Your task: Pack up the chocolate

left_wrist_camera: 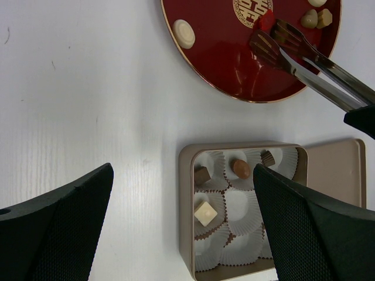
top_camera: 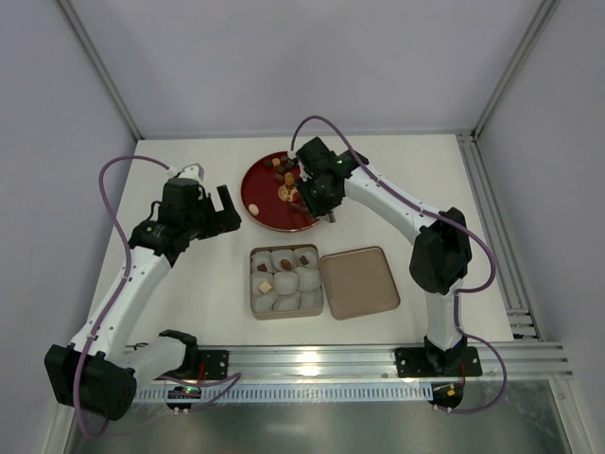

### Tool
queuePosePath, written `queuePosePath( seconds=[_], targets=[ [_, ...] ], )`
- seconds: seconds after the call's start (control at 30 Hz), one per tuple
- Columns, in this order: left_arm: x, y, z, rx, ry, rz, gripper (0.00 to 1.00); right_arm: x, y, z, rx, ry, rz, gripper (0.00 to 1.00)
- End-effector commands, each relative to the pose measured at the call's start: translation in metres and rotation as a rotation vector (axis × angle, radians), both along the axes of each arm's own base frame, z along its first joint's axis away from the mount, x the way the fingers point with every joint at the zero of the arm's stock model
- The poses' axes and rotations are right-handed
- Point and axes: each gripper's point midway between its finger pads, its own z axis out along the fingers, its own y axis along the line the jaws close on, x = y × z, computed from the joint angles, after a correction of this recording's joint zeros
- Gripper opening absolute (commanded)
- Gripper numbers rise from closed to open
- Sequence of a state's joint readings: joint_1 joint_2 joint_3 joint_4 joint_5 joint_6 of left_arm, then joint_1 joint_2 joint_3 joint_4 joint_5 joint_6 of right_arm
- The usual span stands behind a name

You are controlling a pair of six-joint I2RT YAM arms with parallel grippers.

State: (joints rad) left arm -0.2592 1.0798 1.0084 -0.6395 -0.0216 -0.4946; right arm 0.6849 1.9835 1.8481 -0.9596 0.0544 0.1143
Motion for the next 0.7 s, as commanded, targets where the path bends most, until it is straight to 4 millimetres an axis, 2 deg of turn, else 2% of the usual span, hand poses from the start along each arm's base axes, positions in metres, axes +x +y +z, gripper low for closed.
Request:
queuePosePath(
  seconds=[0.0, 0.4, 0.67],
  targets=[
    [0.0044, -0.0008, 0.0076, -0.019, -0.037, 0.004, 1.0, 0.0099, 0.005, 0.0146, 0.017, -0.04, 0.0, 0.42],
    [0.0044, -0.0008, 0.0075, -0.018, -0.037, 0.003, 1.0, 0.0091, 0.0049, 0.0094, 0.006, -0.016, 0.001, 0.38],
    [0.0047, -0.0014, 0.0089, -0.022, -0.039, 0.001, 1.0, 0.0095, 0.0041, 0.0175, 0.009, -0.032, -0.004, 0.34]
  ],
)
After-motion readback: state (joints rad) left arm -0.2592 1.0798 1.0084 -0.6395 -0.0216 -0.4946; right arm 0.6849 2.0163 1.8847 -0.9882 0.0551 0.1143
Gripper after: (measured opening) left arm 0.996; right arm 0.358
